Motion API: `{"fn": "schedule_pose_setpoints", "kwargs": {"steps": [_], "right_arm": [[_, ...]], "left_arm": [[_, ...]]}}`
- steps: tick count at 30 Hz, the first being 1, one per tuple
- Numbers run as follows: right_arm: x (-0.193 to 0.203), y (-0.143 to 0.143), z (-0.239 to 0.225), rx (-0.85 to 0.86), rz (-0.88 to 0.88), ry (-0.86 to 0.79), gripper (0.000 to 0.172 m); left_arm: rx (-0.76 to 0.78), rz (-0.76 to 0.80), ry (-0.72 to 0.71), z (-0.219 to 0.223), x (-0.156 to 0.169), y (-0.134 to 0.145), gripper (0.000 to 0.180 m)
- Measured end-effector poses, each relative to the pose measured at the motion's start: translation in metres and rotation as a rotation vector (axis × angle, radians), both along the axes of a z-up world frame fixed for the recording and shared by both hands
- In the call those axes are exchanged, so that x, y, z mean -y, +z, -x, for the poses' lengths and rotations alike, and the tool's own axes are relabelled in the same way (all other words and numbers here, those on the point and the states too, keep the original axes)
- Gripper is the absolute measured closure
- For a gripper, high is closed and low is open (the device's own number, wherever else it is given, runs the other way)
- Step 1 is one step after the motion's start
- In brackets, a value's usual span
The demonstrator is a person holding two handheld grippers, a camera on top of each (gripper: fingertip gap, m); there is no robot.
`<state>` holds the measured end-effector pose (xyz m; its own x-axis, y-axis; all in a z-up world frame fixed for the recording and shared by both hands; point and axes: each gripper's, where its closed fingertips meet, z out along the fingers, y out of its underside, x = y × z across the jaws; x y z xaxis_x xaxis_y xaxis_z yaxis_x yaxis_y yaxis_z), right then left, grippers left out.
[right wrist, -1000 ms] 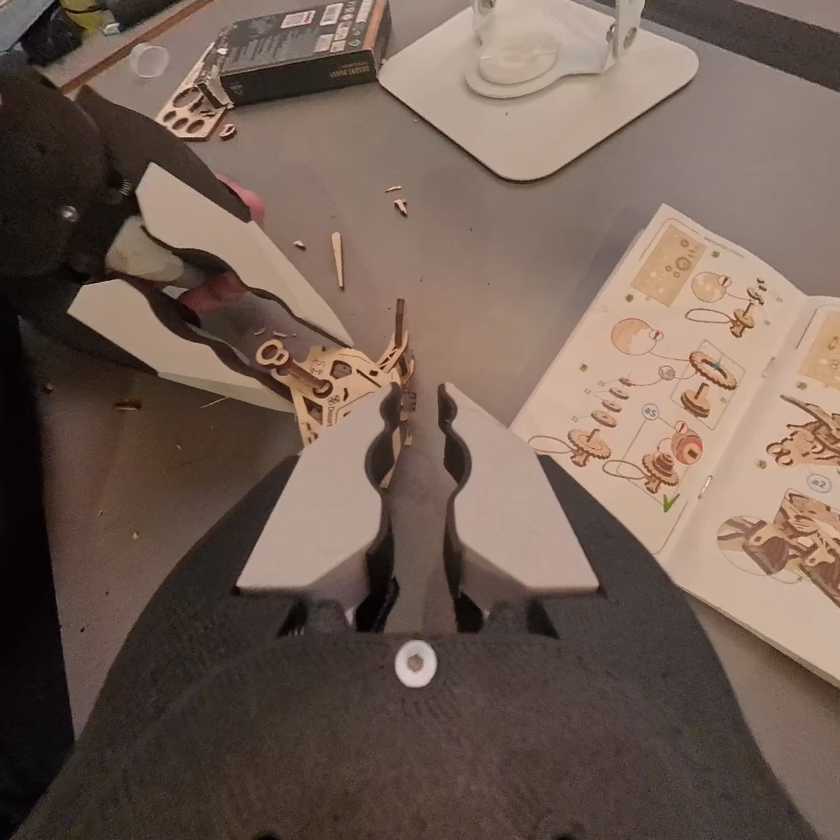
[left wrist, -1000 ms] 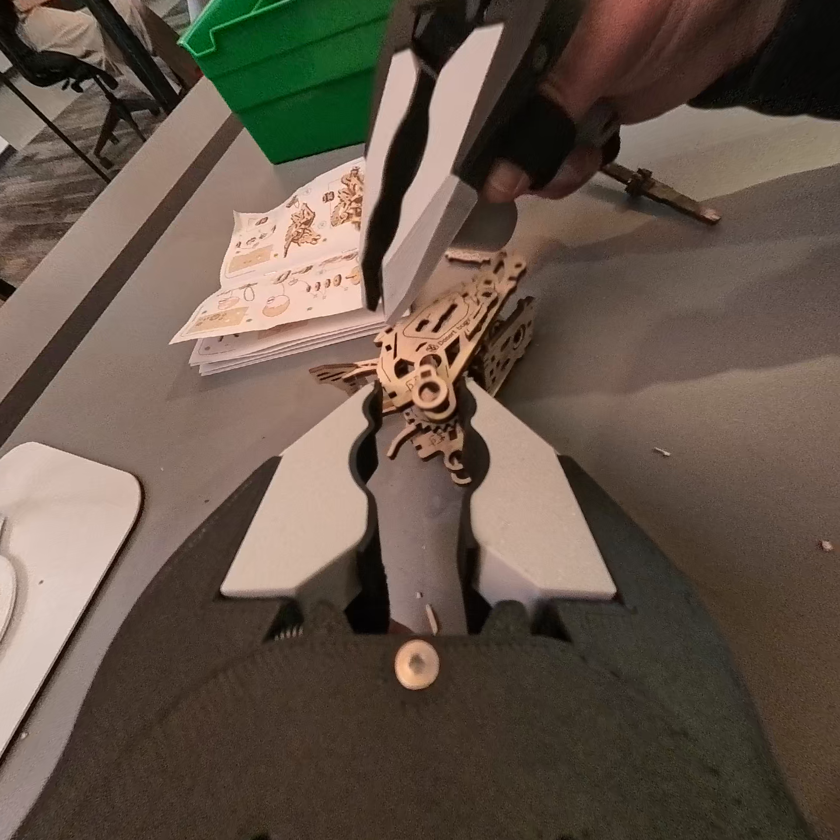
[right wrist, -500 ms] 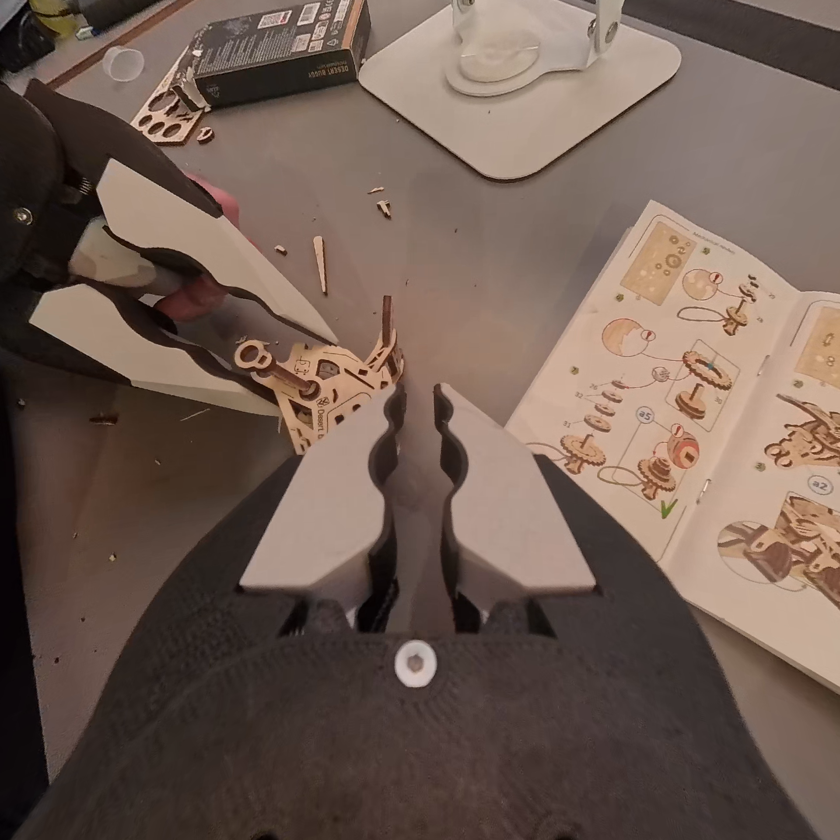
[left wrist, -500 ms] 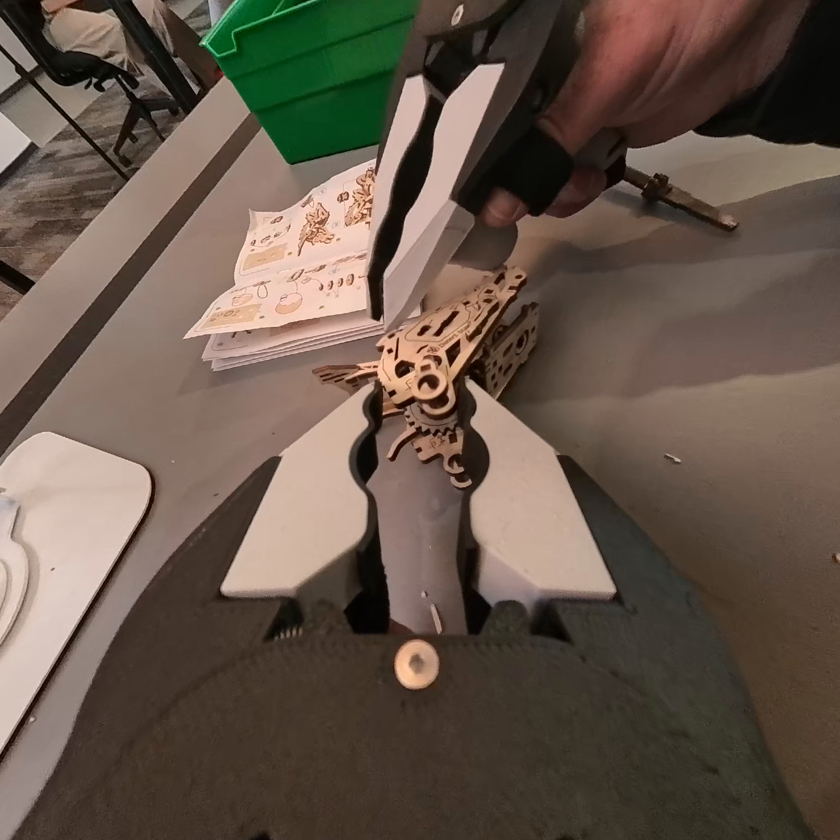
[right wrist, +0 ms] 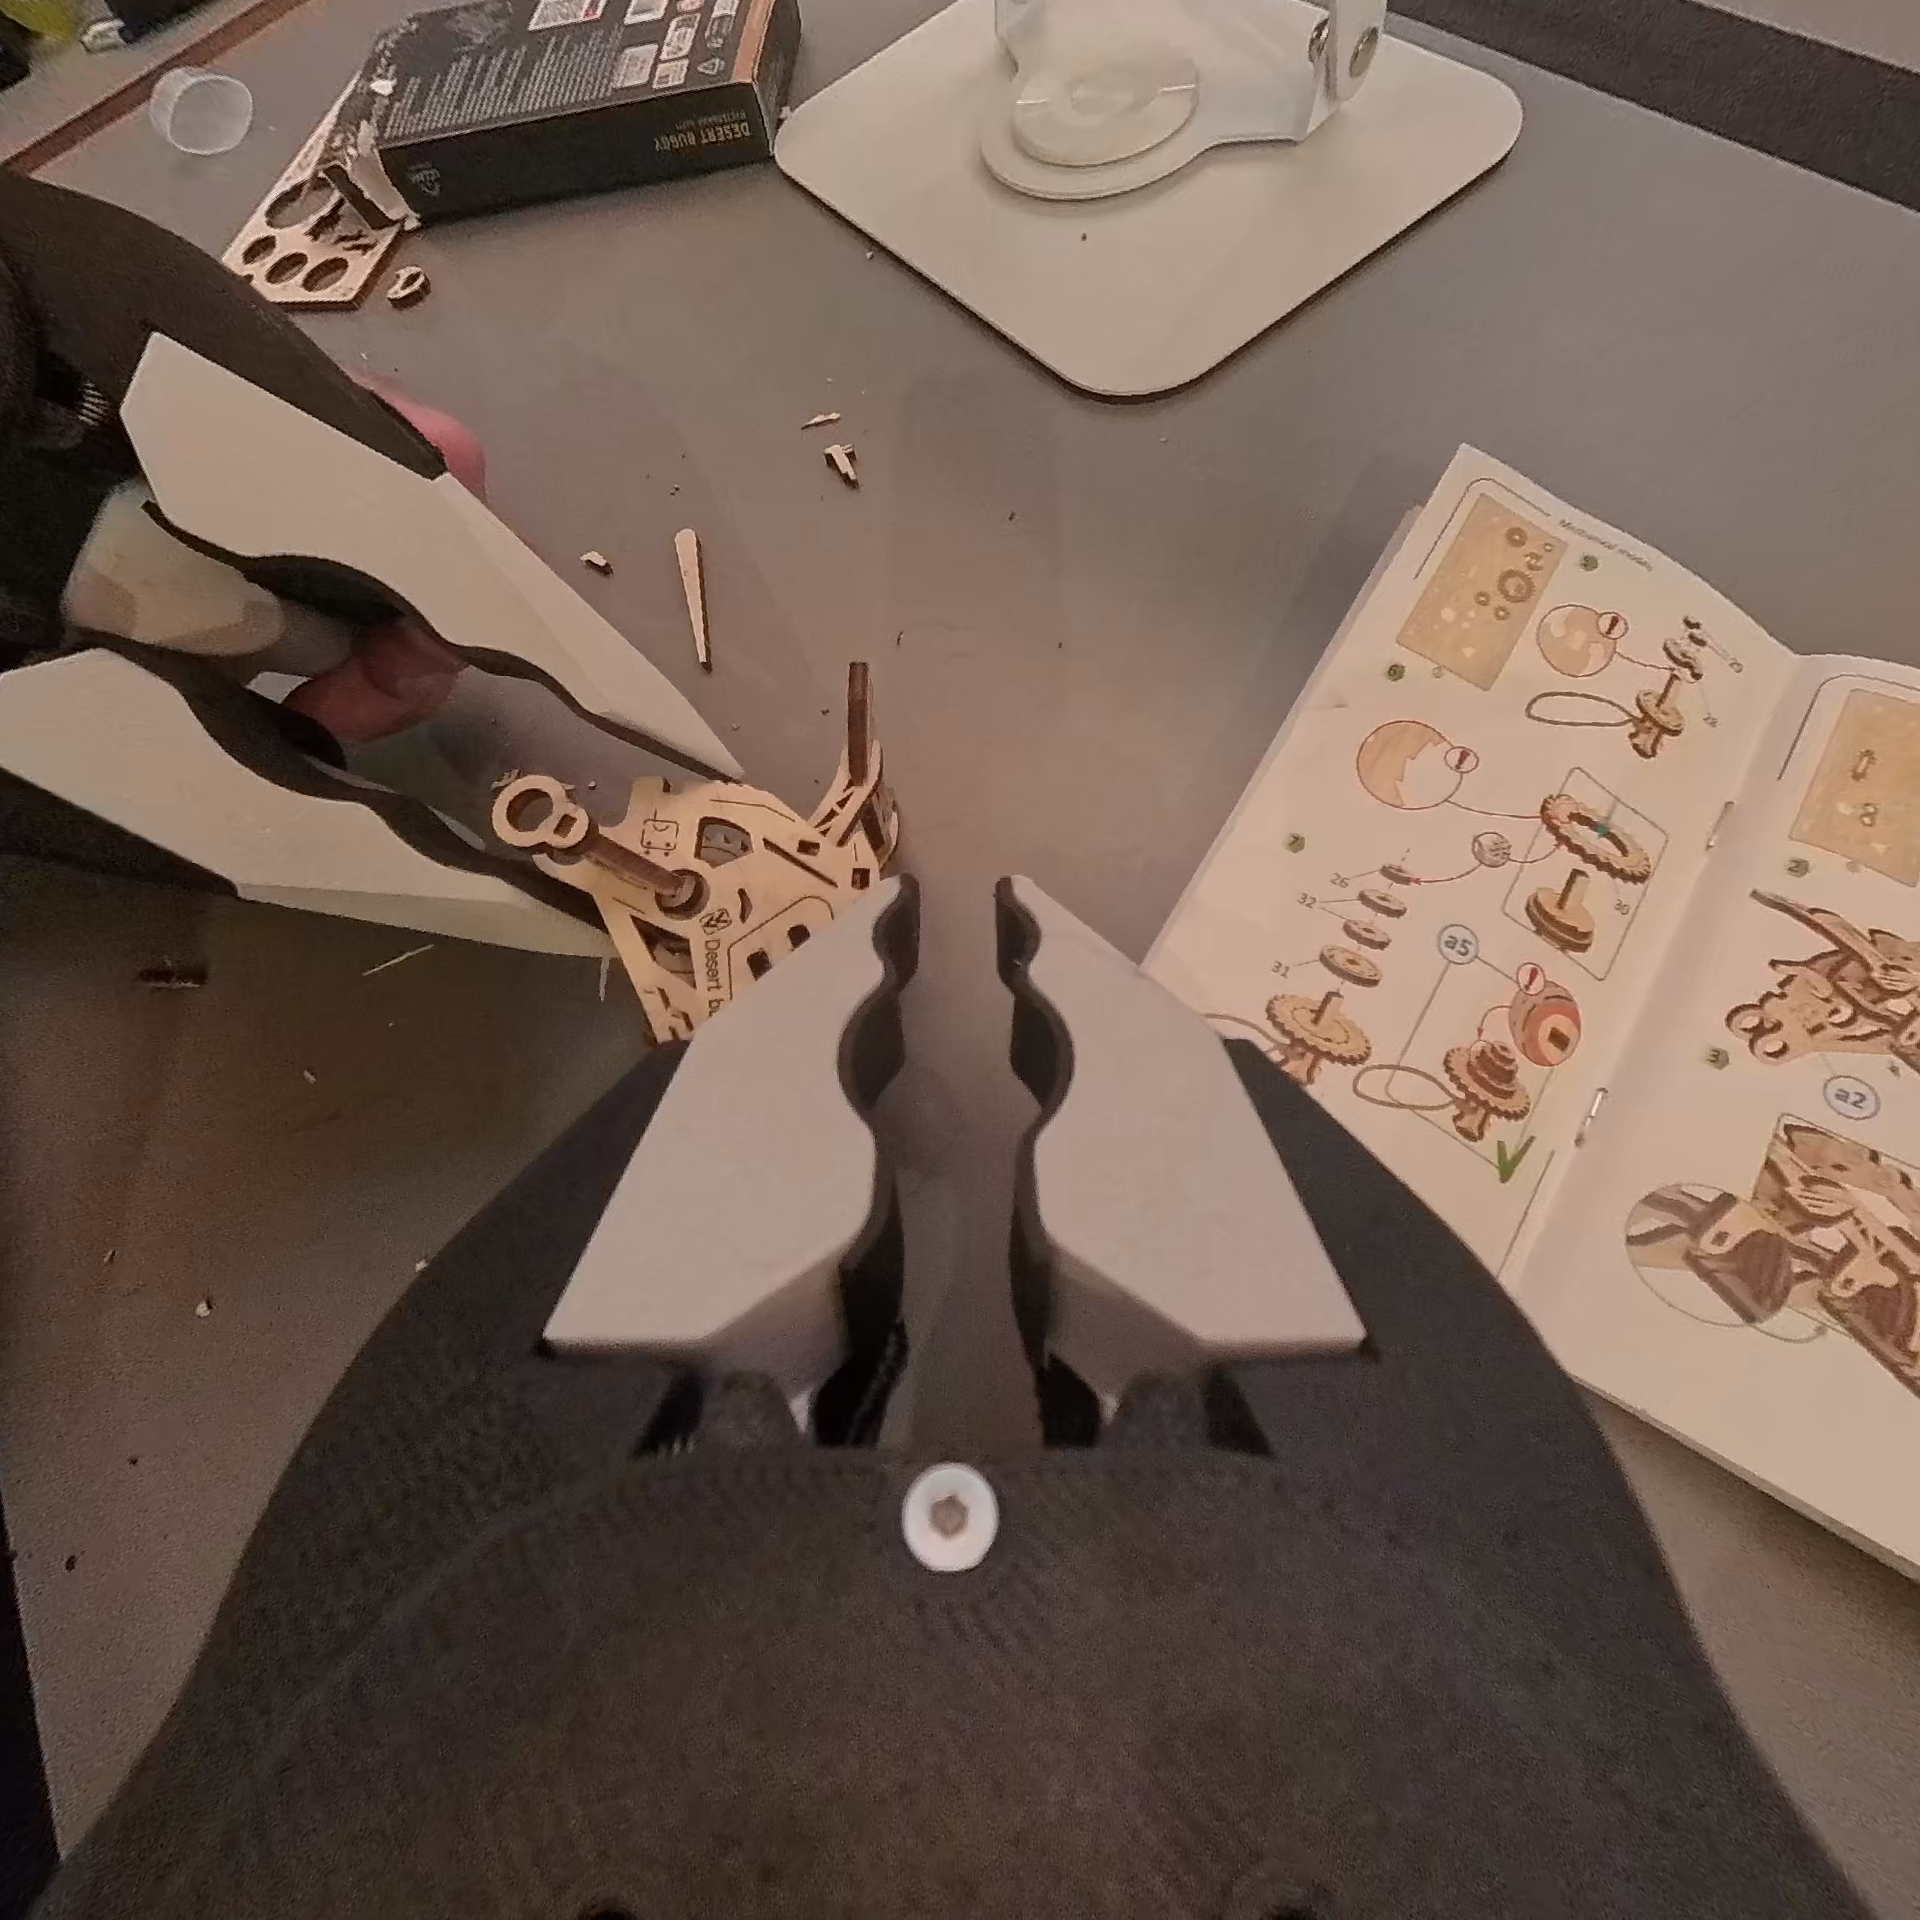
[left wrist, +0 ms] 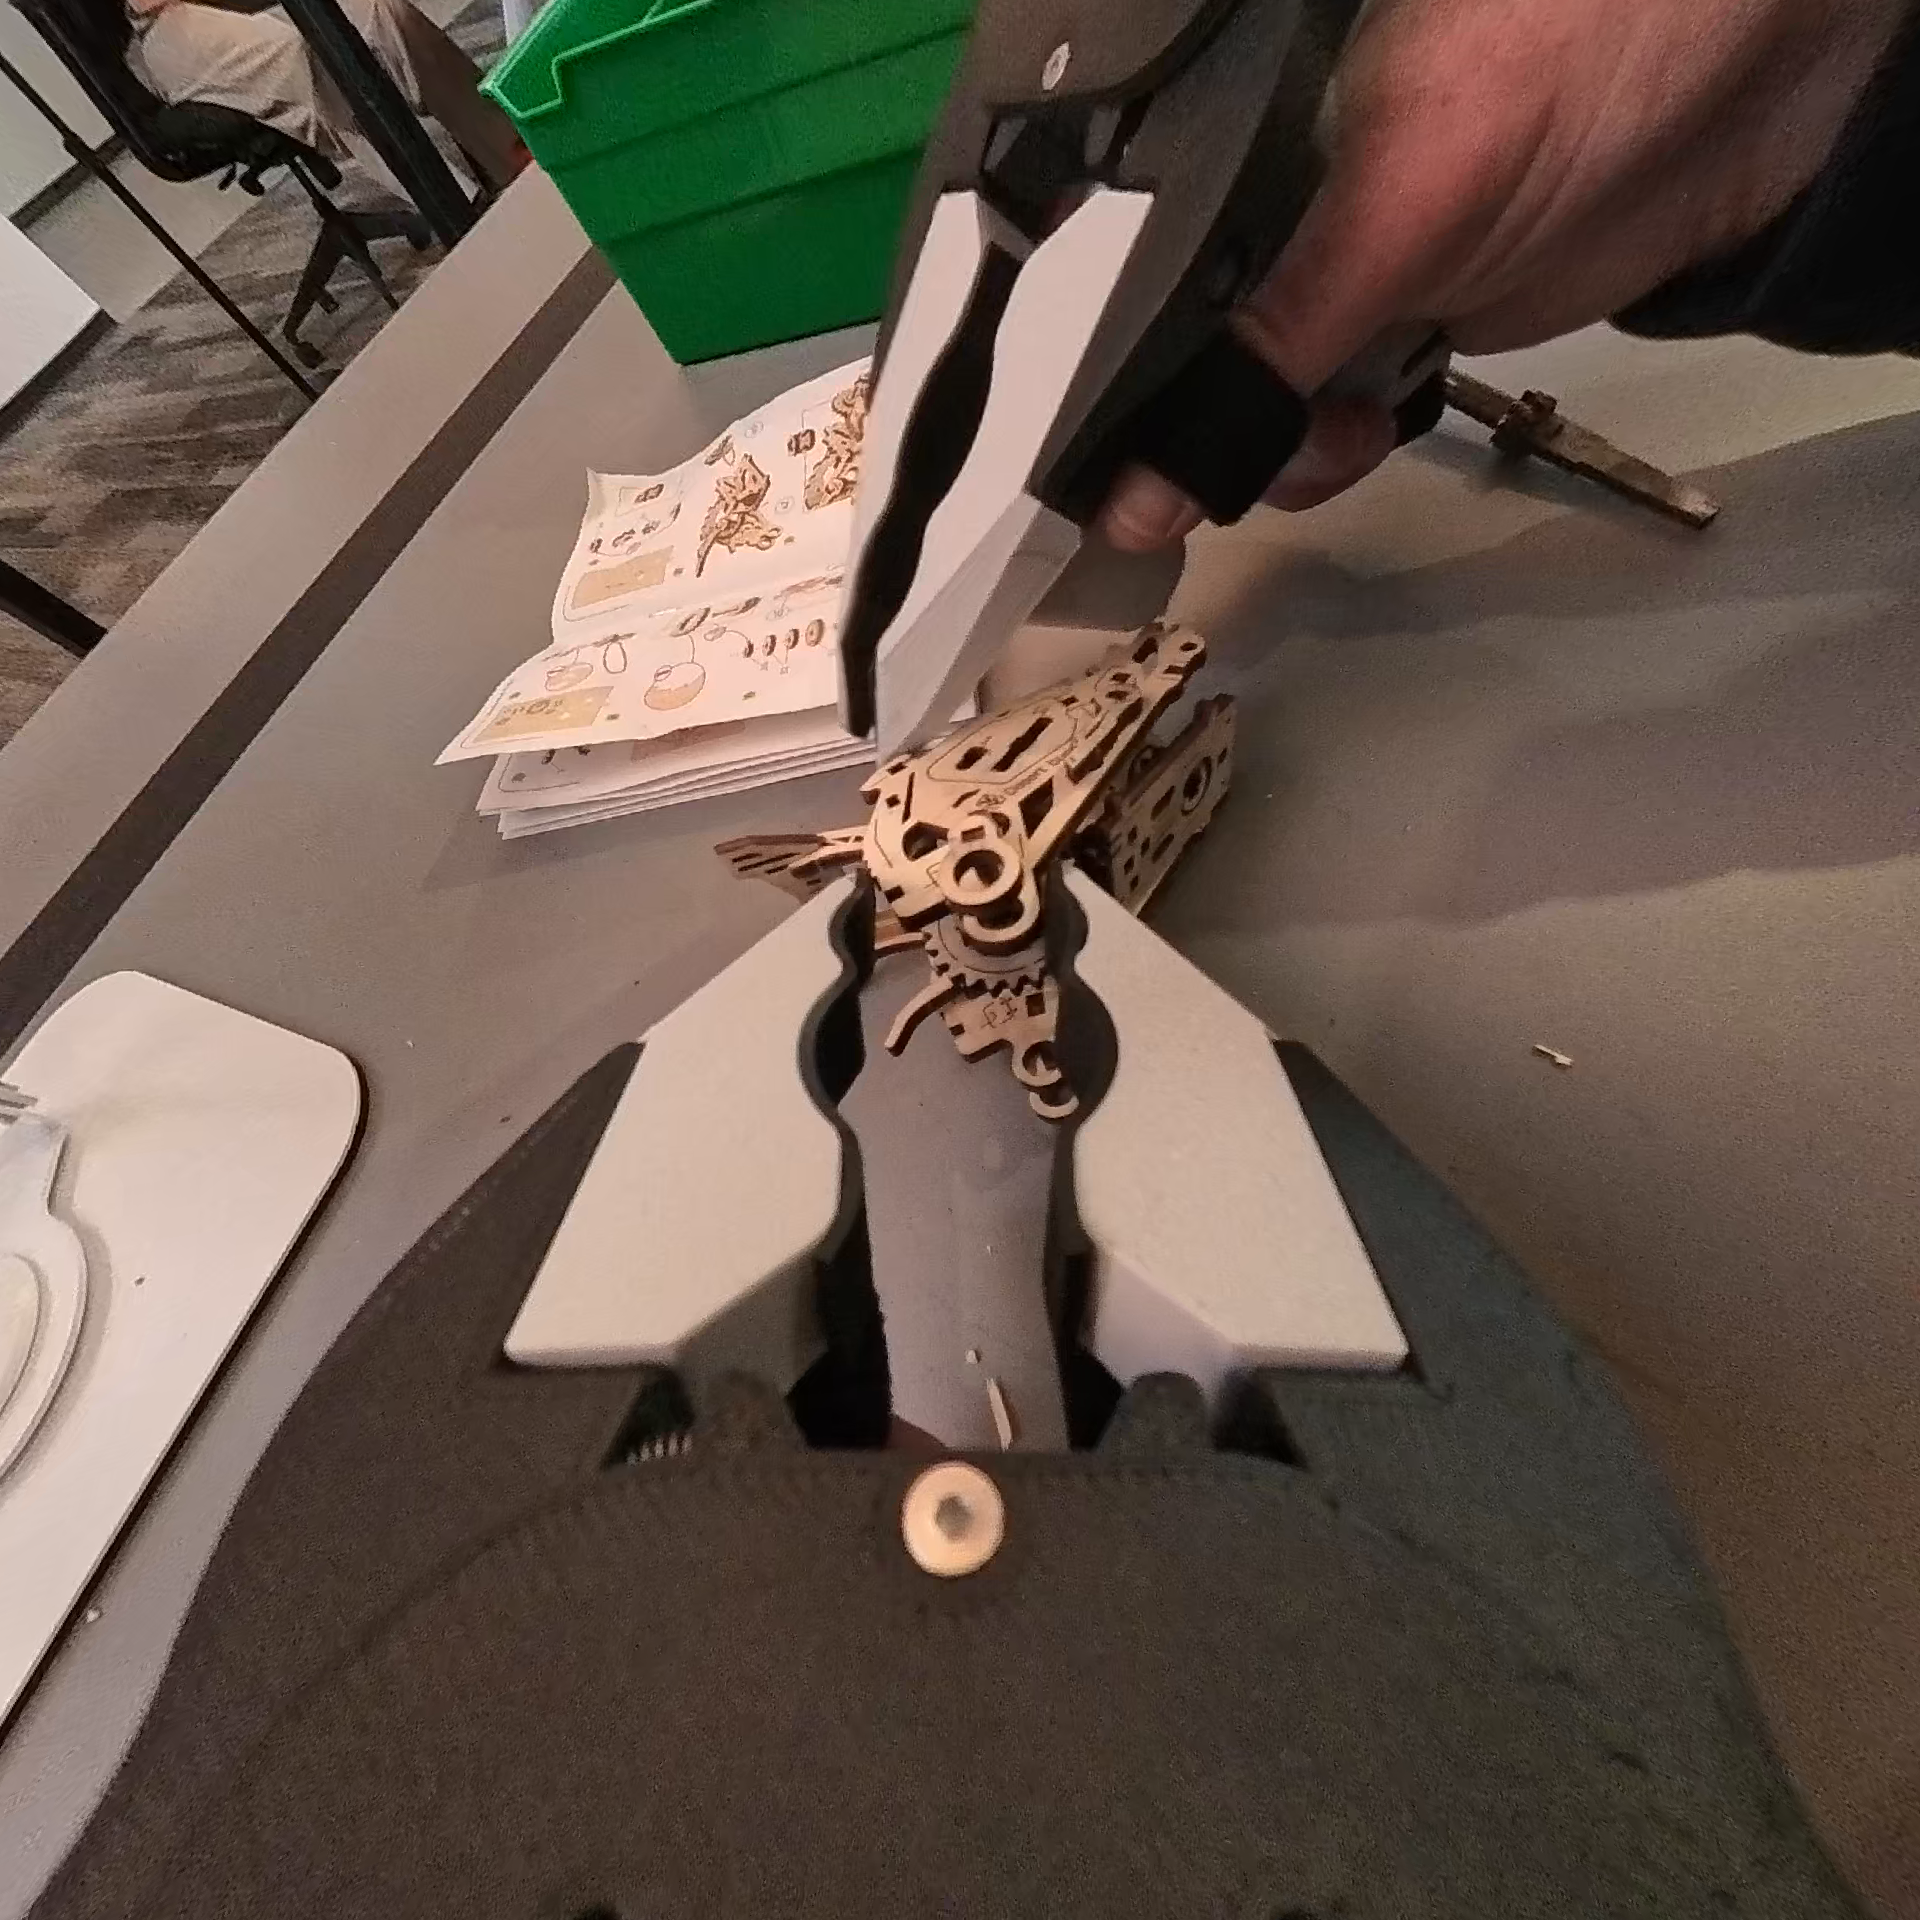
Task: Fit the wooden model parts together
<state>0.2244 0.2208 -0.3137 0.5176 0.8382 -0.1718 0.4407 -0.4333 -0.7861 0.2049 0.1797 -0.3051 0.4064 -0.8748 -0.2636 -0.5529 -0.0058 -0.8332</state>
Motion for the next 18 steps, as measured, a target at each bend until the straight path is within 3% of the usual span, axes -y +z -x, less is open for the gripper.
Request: {"fn": "schedule_pose_setpoints", "kwargs": {"steps": [1,18], "right_arm": [[-0.001,0.001,0.0,-0.003,-0.008,-0.006,0.16],[-0.012,-0.002,0.006,0.039,-0.032,-0.007,0.153]], "left_arm": [[-0.001,-0.001,0.0,0.0,0.0,0.0,0.151],[0.002,-0.004,0.008,0.002,-0.001,0.0,0.151]]}}
